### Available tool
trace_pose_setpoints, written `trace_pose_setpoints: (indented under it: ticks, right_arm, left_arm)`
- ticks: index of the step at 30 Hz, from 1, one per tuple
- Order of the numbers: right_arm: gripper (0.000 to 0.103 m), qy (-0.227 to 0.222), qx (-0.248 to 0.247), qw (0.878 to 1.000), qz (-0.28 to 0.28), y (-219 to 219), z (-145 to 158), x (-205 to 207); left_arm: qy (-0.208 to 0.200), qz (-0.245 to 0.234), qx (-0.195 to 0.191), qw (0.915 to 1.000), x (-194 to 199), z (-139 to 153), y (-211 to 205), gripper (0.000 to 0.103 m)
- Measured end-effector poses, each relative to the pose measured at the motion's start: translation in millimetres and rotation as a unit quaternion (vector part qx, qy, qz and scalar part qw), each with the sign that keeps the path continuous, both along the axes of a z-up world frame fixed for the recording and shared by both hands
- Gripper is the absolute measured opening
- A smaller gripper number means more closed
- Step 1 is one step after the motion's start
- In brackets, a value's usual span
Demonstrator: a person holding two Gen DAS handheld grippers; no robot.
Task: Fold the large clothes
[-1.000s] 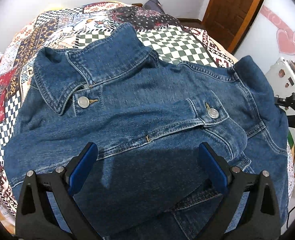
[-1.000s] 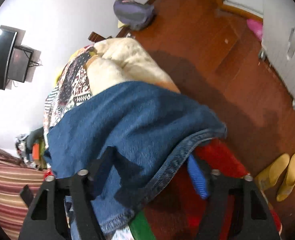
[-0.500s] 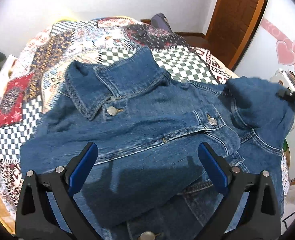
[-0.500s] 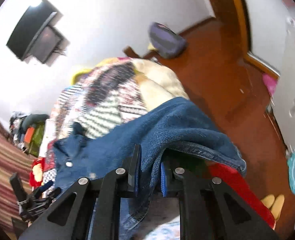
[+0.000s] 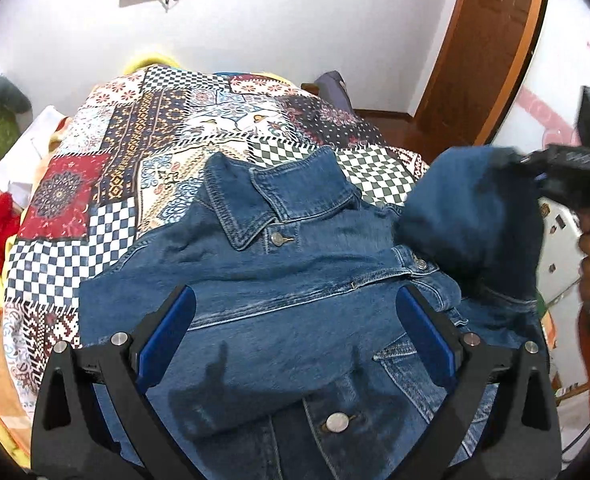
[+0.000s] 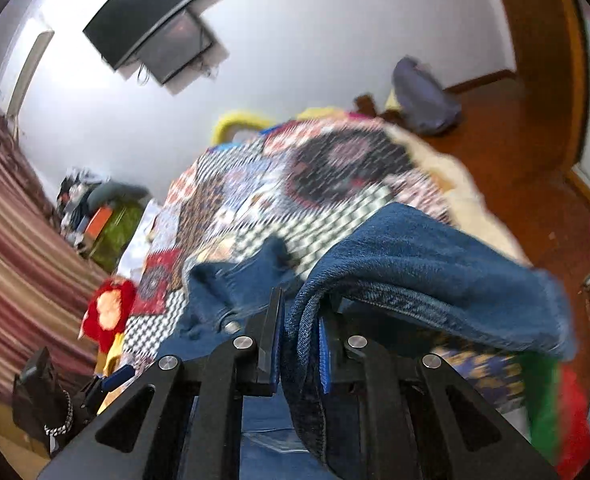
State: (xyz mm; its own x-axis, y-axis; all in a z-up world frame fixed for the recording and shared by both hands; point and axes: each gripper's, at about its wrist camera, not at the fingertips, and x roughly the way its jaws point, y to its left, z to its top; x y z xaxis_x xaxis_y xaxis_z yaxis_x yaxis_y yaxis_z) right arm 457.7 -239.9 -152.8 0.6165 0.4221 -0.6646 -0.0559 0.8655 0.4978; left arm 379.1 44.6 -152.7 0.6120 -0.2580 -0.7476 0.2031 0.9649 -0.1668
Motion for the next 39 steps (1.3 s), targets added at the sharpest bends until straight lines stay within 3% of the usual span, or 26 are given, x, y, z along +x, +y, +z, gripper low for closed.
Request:
trace_pose_setpoints:
  ticks: [4,11,21,32,39]
  right_arm:
    - [0.012,0.034,0.012,0.999,0.034,44.6,-26.9,6.8]
    - [0.012,0.077,-0.02,0.992,0.1,111.5,-65.0,-5.3]
    - [0.012,0.167,-0.042,0.975,0.139,137.8,-126.3,-26.9]
    - [0.013,0.188,-0.02,0.97,0.15,115.3,-111.3,-58.0]
    - [0.013,0.124,-0.006,0.986,0.113,50.3,-65.5,-78.8]
  left_arm:
    - [-0.003,0.003,0.013,0.9999,-7.3,-1.4,8.6,0.101]
    - [0.002,0.015,0.017,0.9997,-20.6,-10.8,24.9,0.101]
    - [0.003,0.028,0.024,0.9993,-38.5,-11.5,32.4,0.101]
    - [-0.04,0.014,0.069,0.9967,-52.3,7.2,3.4,0.101]
    - [-0.052,-0.03,0.093,0.9938,-35.8,23.8,-44.5,0.101]
